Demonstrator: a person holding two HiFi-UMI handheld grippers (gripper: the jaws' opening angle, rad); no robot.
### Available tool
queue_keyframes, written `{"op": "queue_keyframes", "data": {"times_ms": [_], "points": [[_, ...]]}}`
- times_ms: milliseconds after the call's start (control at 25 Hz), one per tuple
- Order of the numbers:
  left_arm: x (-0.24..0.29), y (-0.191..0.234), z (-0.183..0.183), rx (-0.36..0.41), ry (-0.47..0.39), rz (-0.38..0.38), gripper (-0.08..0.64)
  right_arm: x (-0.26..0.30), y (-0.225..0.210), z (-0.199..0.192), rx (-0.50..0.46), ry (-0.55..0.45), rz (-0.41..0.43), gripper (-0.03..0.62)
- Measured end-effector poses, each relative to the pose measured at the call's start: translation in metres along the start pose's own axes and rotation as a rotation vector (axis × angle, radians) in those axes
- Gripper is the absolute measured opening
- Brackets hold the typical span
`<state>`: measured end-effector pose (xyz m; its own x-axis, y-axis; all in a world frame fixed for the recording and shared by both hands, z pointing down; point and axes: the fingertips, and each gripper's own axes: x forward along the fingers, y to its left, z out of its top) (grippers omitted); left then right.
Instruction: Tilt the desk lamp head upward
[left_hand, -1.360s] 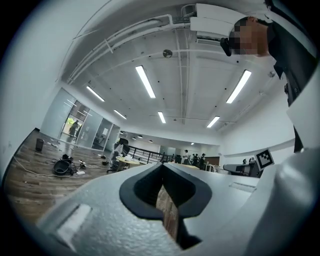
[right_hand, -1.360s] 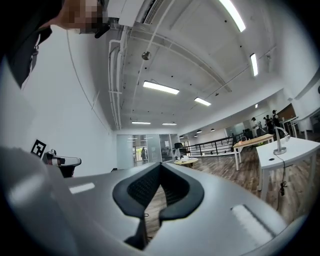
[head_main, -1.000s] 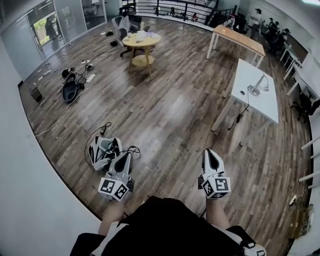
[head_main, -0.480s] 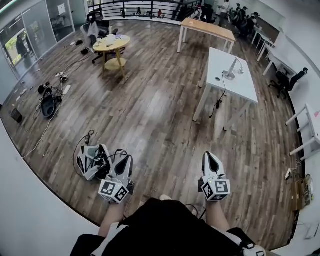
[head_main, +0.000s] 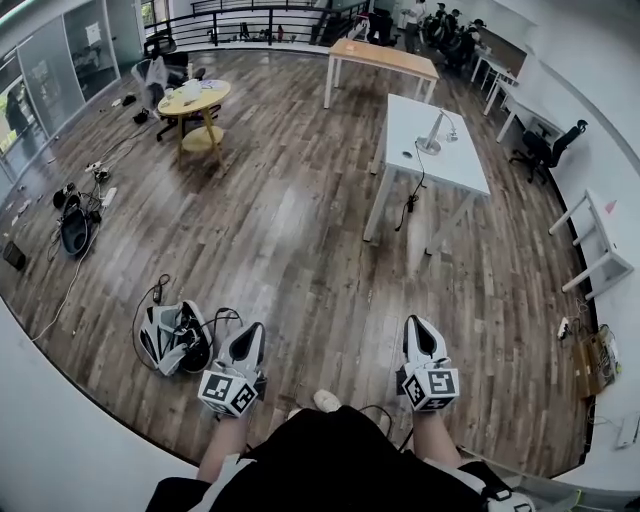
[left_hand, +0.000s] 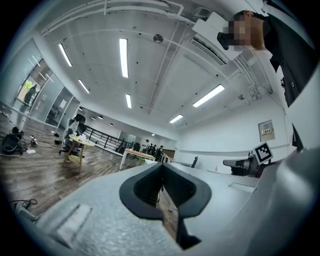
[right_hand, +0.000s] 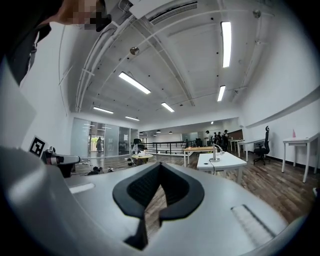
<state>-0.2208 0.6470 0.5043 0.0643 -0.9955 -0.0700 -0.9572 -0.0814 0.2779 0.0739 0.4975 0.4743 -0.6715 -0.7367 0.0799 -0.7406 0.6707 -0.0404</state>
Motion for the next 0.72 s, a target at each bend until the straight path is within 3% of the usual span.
{"op": "queue_keyframes", "data": {"times_ms": [360,720], "points": [[0.033,-0.009,0.001,0.024,0.014,-0.011,-0.002,0.006,-0.031,0.003,0.019,-0.025,-0.024,0.005],[0.131,-0.057,0.000,0.032,-0.014,-0.087,-0.002,0.024,-0.126,0.010,0.038,-0.068,-0.081,0.005]]}}
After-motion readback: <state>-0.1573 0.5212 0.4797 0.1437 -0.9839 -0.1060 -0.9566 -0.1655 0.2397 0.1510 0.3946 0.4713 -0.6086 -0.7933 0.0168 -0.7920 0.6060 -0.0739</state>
